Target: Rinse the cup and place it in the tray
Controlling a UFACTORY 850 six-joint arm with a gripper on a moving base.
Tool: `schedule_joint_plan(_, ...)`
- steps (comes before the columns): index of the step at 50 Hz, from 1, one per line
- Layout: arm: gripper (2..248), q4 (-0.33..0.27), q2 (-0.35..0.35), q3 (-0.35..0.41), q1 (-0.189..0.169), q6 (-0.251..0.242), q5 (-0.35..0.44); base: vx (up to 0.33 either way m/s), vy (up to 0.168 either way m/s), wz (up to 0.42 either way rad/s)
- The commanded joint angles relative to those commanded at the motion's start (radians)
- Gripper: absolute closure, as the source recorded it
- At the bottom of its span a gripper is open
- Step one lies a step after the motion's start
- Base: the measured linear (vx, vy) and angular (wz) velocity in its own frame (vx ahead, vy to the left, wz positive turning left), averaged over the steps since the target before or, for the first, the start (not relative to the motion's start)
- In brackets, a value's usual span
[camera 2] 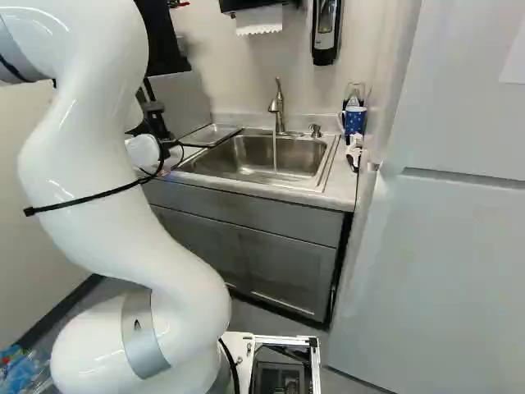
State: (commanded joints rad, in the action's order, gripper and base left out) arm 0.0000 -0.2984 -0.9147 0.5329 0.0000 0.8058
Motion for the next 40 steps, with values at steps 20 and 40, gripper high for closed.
schedule_joint_plan(20, 129, 0.0, 0.003, -0.001, 0.0, 0.0, 0.0, 0.0, 0.0, 0.0)
schedule_joint_plan(40, 129, 0.0, 0.057, 0.02, -0.024, 0.0, 0.0, 0.0, 0.0, 0.0)
